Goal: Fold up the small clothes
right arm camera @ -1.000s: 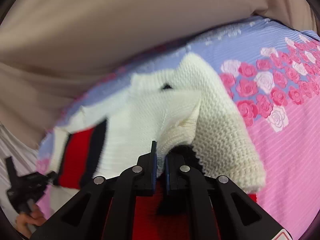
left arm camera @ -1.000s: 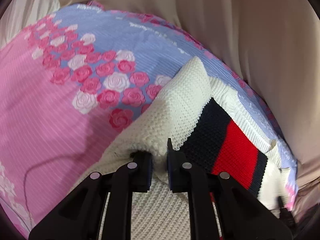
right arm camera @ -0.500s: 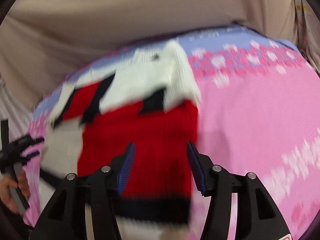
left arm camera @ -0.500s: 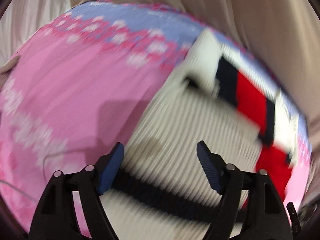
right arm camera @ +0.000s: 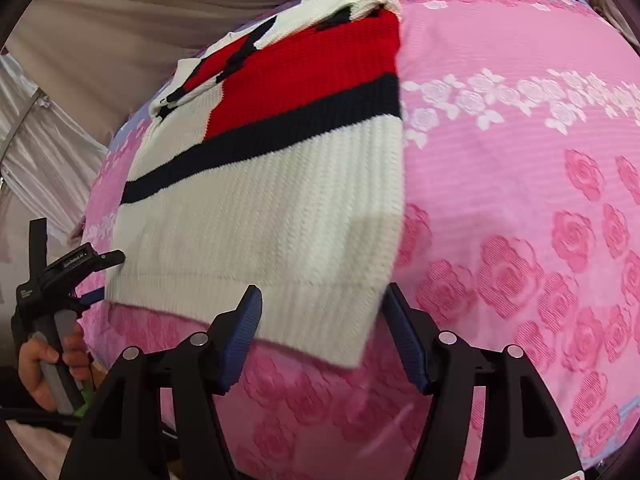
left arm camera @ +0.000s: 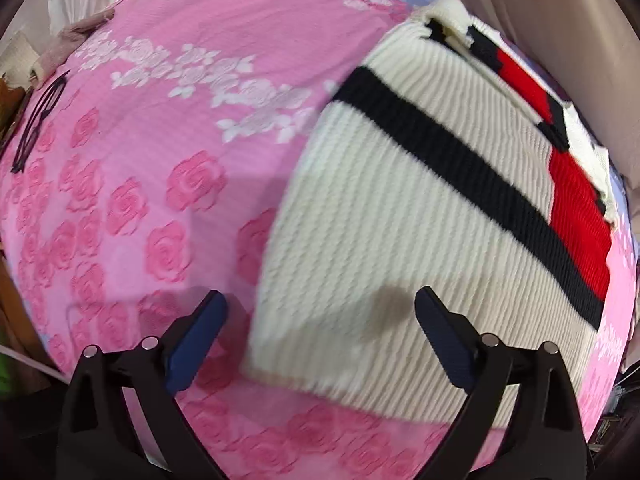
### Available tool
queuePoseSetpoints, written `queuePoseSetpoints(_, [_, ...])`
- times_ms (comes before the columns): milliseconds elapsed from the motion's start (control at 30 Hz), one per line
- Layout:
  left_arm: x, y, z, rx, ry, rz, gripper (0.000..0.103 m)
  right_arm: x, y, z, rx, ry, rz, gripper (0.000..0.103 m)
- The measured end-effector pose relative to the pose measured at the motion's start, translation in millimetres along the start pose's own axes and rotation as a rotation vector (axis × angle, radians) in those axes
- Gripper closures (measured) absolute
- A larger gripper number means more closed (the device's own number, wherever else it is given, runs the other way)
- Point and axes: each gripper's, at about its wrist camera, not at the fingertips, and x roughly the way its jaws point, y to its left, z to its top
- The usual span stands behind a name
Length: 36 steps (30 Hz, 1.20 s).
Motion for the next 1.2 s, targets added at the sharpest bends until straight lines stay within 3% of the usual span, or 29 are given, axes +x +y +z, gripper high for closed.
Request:
queuePoseSetpoints(100, [2.9,-6.1,9.7,0.002,-0.010,-0.070,0.014,6.3,6.8,8.4,0.003,-0.019,0.025,0.041])
queuePoseSetpoints(167, [3.2,-8.4,16.8,0.004,-0.036,-0.101,0.030,9.9,9.2,12.5,0.010,-0.027,0.048,0.044])
queuePoseSetpoints(200, [2.4,-8.6,19.9,0.004,-0.029,-0.128,0.053,11.5,9.1,14.1,0.014,-0.026,0.059,0.060])
queuePoseSetpoints(233, [3.4,-8.2,22.6,0.000,0.000,-0.179,0.088,13.0,8.2,15.8,0.024,-0.018,0.076,0.091])
queuePoseSetpoints(267, [4.8,-6.0,25.3,-0.014,0.036,-0.212,0.090,13.3,8.0,17.5,0.034,-0.015,0.090,0.092])
queuePoseSetpoints(433, [-25.0,-5.1,18.5,-0.018,0.006,-0.249,0.092,-22.6,14.6,25.2,0.006,-0.124,0.097,0.094])
queuePoseSetpoints(567, [-55.0,-0.5,-0.9,0.008,0.017,-0.277,0.092,-57.2,10.4,21.3,-0.021,-0.154,0.080,0.094])
queuePoseSetpoints(700, [-69.8,2.3,-23.2,0.043,0.065,-0.291,0.092,-75.4,-2.0,8.2,-0.036,-0.118,0.052,0.094])
queuePoseSetpoints(1000, [-104.2,16.9,-85.3,0.158,0.226,-0.213,0.092,-115.9,-14.6,-45.9,-0.102,0.061,0.020,0.095])
queuePoseSetpoints(1100, [-130.3,20.5,-84.4,0.143,0.221,-0.214,0.092,-139.3,-7.8,-63.0,-0.131,0.122,0.035,0.095])
queuePoseSetpoints(1200, [-153.9,-2.3,-54.7,0.153,0.109,-0.259,0.092,-170.9,-0.2,-42.3,-0.134,0.052,0.069,0.095])
